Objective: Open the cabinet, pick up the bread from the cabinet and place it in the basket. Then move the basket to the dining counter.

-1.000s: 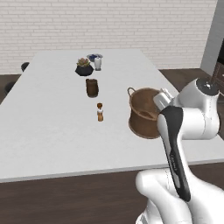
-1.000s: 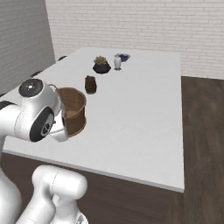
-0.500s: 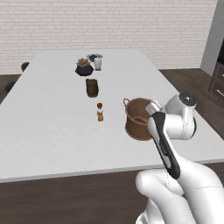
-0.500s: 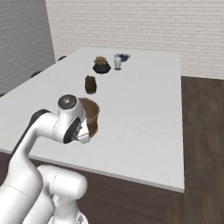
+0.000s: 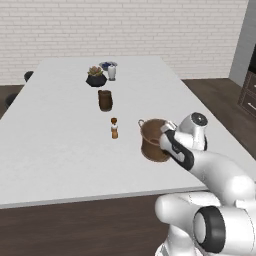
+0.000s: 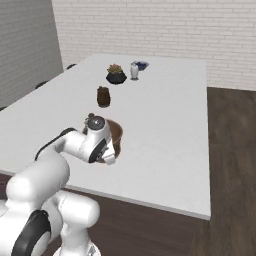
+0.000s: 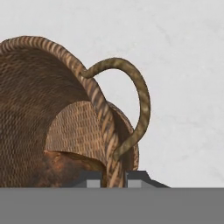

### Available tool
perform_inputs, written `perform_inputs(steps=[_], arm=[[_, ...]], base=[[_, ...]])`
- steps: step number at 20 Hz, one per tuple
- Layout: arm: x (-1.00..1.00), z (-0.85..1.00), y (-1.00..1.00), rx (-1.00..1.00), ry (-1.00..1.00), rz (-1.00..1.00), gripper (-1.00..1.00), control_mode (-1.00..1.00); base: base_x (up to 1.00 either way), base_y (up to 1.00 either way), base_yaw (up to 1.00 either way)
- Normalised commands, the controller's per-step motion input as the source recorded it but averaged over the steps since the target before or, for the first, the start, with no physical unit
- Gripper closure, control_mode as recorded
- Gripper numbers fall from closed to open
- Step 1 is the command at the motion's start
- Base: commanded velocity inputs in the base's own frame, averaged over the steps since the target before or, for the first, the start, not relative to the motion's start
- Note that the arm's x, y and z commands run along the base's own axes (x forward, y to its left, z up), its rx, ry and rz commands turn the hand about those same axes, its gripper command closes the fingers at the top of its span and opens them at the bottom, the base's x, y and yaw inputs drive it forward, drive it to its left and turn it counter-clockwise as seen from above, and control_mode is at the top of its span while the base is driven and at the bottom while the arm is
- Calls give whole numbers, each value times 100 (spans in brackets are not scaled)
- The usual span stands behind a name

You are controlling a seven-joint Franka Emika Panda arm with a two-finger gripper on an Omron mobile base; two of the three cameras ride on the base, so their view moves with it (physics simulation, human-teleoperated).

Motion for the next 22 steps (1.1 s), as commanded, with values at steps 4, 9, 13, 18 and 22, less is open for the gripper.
perform_inputs(steps=[4,9,13,18,22], arm=[[47,-42,-8,0,2,4,100,-100],[34,-61,-4,0,0,4,100,-100],[30,-63,-1,0,0,3,100,-100],[8,-52,2,-1,0,0,-100,-100],[-1,-3,0,0,-6,0,-100,-100]], base=[[0,0,0],[0,0,0],[0,0,0],[0,0,0],[0,0,0]])
